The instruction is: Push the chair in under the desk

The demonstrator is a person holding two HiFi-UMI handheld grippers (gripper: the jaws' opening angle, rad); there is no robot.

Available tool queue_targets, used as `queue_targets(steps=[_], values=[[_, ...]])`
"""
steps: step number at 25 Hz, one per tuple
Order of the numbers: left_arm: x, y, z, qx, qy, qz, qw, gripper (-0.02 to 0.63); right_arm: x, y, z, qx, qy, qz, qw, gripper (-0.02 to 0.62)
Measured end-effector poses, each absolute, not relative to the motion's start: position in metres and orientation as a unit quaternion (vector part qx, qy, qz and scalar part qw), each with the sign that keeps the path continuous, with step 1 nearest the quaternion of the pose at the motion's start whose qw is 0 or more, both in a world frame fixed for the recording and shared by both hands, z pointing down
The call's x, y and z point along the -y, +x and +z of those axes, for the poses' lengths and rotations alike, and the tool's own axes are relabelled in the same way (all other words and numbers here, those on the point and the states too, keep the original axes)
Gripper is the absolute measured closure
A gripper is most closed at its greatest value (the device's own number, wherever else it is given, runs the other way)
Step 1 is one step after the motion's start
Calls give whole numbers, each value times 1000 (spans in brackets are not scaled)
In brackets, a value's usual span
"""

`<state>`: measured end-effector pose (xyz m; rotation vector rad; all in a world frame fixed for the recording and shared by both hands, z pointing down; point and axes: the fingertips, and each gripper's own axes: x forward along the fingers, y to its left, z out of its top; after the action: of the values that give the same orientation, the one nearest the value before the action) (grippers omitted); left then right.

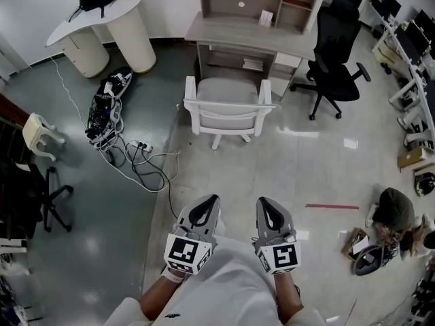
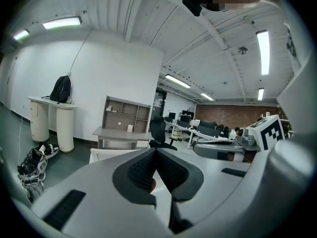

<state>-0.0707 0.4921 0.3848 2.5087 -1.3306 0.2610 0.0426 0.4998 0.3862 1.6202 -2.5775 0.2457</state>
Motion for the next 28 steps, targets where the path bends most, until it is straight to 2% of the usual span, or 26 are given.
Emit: queue_targets(steps=[10, 17, 22, 28], values=[[-386, -142, 386, 479, 862, 69, 150, 598, -393, -13, 385, 838, 537, 73, 55, 583], [-345, -178, 395, 503, 845, 57, 172, 599, -355, -20, 395, 832, 541, 88, 83, 583], [-332, -185, 409, 511, 837, 67, 183, 598, -331, -31, 404, 844, 522, 80, 89, 583], [-299, -156, 419, 499, 841, 82, 191, 599, -292, -16, 412, 845, 521, 91, 73, 583]])
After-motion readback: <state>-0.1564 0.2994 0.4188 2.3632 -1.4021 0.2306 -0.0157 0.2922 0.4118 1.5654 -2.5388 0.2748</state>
